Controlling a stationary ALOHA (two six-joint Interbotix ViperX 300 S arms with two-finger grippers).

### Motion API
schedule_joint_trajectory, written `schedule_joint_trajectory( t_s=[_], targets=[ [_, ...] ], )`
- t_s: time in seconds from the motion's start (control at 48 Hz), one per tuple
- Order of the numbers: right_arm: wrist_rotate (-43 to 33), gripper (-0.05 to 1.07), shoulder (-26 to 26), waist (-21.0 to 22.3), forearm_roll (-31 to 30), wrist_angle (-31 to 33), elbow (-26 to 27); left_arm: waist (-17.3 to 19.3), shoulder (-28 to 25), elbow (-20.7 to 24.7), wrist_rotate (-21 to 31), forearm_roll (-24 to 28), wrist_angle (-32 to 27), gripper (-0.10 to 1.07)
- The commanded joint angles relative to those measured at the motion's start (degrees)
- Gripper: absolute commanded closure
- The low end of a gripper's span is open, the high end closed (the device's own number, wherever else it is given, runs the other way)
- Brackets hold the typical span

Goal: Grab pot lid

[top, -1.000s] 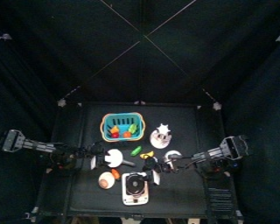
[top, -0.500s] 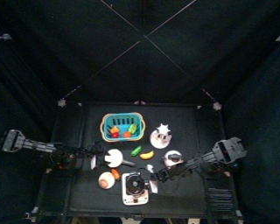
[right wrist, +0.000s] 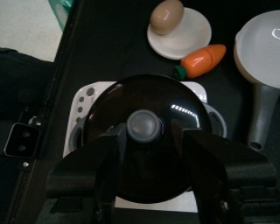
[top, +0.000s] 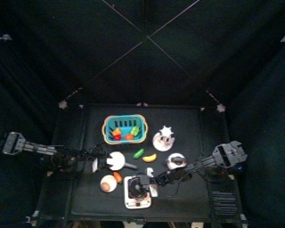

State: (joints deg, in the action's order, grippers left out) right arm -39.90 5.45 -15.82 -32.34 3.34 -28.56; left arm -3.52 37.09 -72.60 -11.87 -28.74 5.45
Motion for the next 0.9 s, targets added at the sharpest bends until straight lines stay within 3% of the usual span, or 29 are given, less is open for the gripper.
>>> schedule_joint_trajectory(
  t_s=[0.0, 0.25, 0.583, 0.875],
  targets=[
    [0.1, 0.21, -1.0, -0.1, -0.1, -0.2, 1.2, 0.1, 0.0, 1.1, -0.1, -0.1, 0.4, 0.08],
    [0.0, 0.26, -0.7, 0.3, -1.0, -0.1, 2.1, 0.1, 0.0, 1.0, -0.1, -0.1, 0.3, 0.08],
    [0.0, 0.48, -0.6, 0.4, -1.2, -0.1, 1.9, 0.1, -0.1, 1.0, -0.2, 0.1, 0.2, 0.08],
    [0.1, 0.49, -0.8, 0.4, -1.1, -0.1, 2.2, 0.1, -0.1, 1.0, 0.0, -0.2, -0.1, 0.08]
  ],
)
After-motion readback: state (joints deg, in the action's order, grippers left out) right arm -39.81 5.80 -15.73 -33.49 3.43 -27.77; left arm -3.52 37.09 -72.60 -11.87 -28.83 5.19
